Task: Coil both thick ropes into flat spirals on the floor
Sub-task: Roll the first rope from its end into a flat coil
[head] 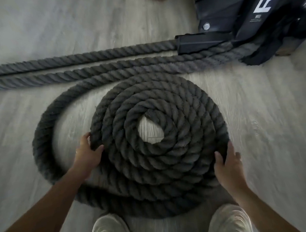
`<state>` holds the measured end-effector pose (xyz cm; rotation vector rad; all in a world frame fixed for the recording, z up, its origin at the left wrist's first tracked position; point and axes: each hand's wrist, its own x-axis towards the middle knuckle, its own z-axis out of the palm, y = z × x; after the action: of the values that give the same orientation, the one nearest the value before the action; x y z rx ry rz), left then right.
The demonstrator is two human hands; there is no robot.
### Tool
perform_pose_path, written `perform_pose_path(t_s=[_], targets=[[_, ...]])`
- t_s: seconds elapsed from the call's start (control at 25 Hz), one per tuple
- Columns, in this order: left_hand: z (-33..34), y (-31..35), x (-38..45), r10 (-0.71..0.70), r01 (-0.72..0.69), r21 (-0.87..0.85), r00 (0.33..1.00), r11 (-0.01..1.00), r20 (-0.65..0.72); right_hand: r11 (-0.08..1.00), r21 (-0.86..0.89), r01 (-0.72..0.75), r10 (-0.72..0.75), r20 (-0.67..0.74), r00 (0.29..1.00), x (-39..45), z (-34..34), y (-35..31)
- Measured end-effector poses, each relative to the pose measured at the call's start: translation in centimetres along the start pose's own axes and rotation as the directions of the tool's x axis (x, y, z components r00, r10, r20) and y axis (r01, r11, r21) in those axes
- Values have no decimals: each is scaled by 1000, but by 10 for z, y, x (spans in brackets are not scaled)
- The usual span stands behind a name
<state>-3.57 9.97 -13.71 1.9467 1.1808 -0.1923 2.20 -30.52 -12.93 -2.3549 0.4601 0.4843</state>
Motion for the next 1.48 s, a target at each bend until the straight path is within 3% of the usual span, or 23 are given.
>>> perform_pose_path(t_s=[0.24,0.36,0.44,0.52,0.72,0.84,0.92,1.0,1.04,1.12,1.16,1.2,1.32,1.4,1.48], targets=[[30,-25,-80,-120,123,-58,991,991,55,993,-51,108,-109,-4,994,91,-30,-38],[10,-1,-53,-83,83,-33,997,996,12,1000,25,19,-17,-64,998,63,-18,-29],[-5,21,-18,-28,24,-101,999,995,-37,995,82,-53,56,-37,998,18,-5,-11],[-12,40,15,3,-3,-127,1000,992,6,984,119,-132,131,11,991,-27,7,2],[-7,43,36,97,-99,127,995,987,23,983,98,-154,150,44,988,-36,15,10],[-13,31,7,-14,13,13,998,1000,66,994,85,-70,71,-8,997,10,-3,9],[-8,16,-34,-65,61,31,984,998,166,998,63,-30,32,-34,999,54,-22,-2],[9,7,-72,-107,74,142,964,987,242,998,53,-17,21,-74,997,90,-39,-11],[18,4,-85,-93,20,280,964,960,250,998,54,-29,34,-100,994,99,-46,-15],[25,9,-91,-32,-129,634,971,762,236,997,57,-58,66,-163,984,96,-51,-14],[21,18,-84,12,-154,741,981,653,193,996,50,-74,83,-185,979,84,-47,-9],[12,31,-75,71,-171,774,984,610,161,994,30,-105,109,-189,976,64,-39,-3],[-17,54,-35,196,-183,718,978,672,66,982,-98,-162,153,-99,983,-18,2,9],[-21,57,-13,149,-152,607,987,780,56,977,-177,-122,118,-35,992,-45,24,12],[-16,53,-5,105,-128,392,991,911,81,951,-267,-154,146,-49,988,-37,32,10]])
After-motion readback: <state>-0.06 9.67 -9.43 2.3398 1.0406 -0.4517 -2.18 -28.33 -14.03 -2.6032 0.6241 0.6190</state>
